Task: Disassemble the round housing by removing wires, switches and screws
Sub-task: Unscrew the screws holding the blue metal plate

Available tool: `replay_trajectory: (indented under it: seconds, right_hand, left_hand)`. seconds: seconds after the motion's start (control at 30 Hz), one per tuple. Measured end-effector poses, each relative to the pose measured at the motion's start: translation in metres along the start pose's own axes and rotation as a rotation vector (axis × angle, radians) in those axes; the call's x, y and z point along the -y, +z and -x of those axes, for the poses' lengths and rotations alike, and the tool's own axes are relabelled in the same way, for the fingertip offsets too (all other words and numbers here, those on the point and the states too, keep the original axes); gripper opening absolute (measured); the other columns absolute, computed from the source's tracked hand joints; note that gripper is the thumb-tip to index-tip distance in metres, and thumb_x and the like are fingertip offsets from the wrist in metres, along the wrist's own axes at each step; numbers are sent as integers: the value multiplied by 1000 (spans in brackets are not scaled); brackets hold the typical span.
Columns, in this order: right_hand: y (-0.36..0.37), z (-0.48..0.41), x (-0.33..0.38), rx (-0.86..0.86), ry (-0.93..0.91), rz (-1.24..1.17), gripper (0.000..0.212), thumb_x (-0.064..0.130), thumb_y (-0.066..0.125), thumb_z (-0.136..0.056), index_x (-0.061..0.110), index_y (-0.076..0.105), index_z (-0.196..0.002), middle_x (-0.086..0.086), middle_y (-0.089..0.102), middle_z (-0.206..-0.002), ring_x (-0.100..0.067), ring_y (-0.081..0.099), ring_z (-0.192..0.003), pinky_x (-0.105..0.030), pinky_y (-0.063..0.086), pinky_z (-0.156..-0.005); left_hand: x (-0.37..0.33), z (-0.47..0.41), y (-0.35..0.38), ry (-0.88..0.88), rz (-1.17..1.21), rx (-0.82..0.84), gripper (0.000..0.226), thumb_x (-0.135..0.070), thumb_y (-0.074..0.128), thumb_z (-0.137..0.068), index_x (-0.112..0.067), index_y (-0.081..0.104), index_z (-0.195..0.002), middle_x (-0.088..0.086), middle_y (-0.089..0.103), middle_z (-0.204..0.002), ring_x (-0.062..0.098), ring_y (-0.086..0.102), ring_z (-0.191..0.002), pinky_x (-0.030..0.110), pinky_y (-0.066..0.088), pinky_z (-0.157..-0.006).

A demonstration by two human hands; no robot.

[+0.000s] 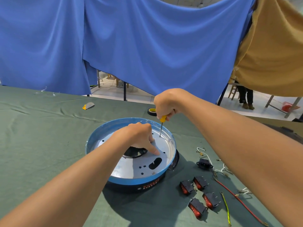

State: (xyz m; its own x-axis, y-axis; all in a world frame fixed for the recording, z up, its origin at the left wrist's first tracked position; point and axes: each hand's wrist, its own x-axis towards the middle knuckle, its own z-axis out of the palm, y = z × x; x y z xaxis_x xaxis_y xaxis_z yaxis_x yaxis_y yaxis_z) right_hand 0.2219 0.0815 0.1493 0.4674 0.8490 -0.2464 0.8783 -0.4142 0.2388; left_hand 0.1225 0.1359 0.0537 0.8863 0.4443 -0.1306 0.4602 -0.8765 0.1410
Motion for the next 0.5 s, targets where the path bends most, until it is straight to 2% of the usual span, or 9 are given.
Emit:
replay_trajectory:
  seconds: [0.1, 0.17, 0.23, 0.33, 0.37, 0.43, 0.5]
  right_hand:
    - [-1, 0, -2, -32, -2, -9, 22, 20, 66, -86, 8, 67, -68, 3, 65, -49, -10, 51, -37, -21, 44, -50]
    - [-1, 0, -7, -50, 6, -35, 12, 20, 74, -81, 9, 72, -77, 4, 66, -51, -7, 55, -37, -22, 51, -56]
    - [1, 0, -14, -95, -16, -114, 10, 16, 79, -76, 10, 75, -84, 4, 69, -57, -7, 62, -46, -23, 56, -61]
    - [10, 0, -20, -146, -68, -253, 11, 14, 79, -74, 9, 76, -84, 6, 65, -51, -8, 60, -48, -18, 50, -50]
    - [13, 0, -20, -156, -73, -279, 15, 20, 78, -76, 6, 75, -82, 3, 65, -53, -12, 57, -49, -19, 47, -50]
    - [18, 0, -21, -184, -52, -299, 37, 39, 69, -84, 5, 66, -71, -1, 63, -56, -17, 51, -48, -22, 43, -50]
    - [18, 2, -23, -209, -15, -265, 47, 43, 53, -93, 10, 57, -60, -1, 58, -54, -16, 46, -44, -21, 37, -45]
  left_hand:
    - [0, 0, 0, -7, 8, 5, 68, -68, 70, -72, -25, 67, -125, 0, 68, -100, 13, 50, -68, 22, 37, -57]
    - [0, -1, -1, -12, 10, -1, 67, -69, 71, -71, -26, 68, -123, 0, 68, -99, 14, 50, -71, 24, 39, -59]
    - [0, -1, 0, -12, 12, -4, 67, -68, 71, -71, -27, 68, -123, -2, 65, -93, 13, 50, -70, 23, 38, -58]
    - [0, -2, -1, -8, 15, -6, 67, -66, 72, -71, -26, 68, -124, -3, 66, -94, 12, 51, -70, 22, 37, -57]
    - [0, -2, -1, -5, 13, -6, 67, -66, 72, -72, -26, 68, -124, -3, 67, -96, 12, 51, -69, 20, 37, -56]
    - [-1, -2, -1, 1, 12, -8, 67, -65, 72, -72, -25, 68, -125, -4, 66, -94, 11, 50, -66, 19, 35, -54]
    - [-1, -2, -1, 4, 14, -11, 67, -65, 72, -72, -24, 67, -125, -5, 64, -93, 10, 50, -66, 19, 35, -54]
